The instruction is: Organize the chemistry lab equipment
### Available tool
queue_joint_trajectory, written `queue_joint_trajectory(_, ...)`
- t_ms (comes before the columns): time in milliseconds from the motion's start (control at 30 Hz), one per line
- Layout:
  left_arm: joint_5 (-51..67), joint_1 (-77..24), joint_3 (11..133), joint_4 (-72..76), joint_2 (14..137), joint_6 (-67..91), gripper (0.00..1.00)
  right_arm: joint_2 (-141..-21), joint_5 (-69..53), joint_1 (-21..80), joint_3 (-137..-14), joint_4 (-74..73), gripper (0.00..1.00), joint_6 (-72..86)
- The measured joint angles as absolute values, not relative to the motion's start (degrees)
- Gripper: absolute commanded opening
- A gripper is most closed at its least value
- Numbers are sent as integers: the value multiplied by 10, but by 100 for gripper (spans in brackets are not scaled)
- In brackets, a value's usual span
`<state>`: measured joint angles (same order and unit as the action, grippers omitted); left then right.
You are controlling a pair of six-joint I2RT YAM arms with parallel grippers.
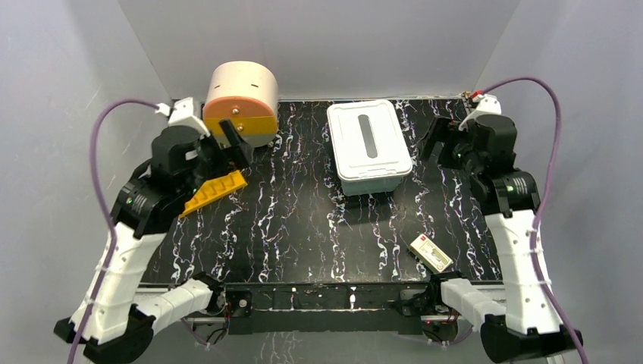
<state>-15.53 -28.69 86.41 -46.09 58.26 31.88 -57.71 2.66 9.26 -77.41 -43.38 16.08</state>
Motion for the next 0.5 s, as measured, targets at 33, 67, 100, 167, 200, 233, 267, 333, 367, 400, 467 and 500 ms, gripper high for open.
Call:
queue_joint_trajectory(33, -169, -287, 865, -474, 568, 317, 98, -563, 33, 93, -774, -434, 99, 160)
queue_joint_trajectory(67, -179, -287, 868, -484, 556, 315, 98, -551, 39, 93, -774, -433, 99, 159)
queue_joint_trajectory(100, -192, -287, 873, -496, 544, 311, 98, -536, 48, 93, -774, -433, 99, 158)
queue_joint_trajectory(167, -213, -287, 890, -517, 520, 304, 98, -512, 61, 93, -774, -432, 99, 157)
queue_joint_trajectory(200, -222, -287, 902, -527, 512, 300, 98, -499, 66, 93, -774, -432, 99, 156)
queue_joint_trajectory(233, -230, -287, 914, -535, 505, 298, 98, -486, 72, 93, -774, -431, 99, 156)
queue_joint_trajectory(267, -238, -287, 928, -545, 499, 296, 98, -476, 76, 93, -774, -431, 99, 156)
queue_joint_trajectory(333, -252, -287, 953, -561, 487, 293, 98, -459, 83, 93, -773, -431, 99, 156)
queue_joint_trajectory(367, -257, -287, 962, -567, 481, 292, 98, -449, 87, 93, -773, -431, 99, 156)
queue_joint_trajectory(400, -260, -287, 967, -574, 475, 290, 98, -439, 90, 93, -771, -429, 99, 156)
queue_joint_trajectory(467, -262, -287, 967, -584, 466, 285, 98, -424, 94, 93, -769, -429, 99, 156)
queue_joint_trajectory(500, -262, -287, 967, -590, 464, 282, 98, -420, 96, 93, -767, -426, 98, 157)
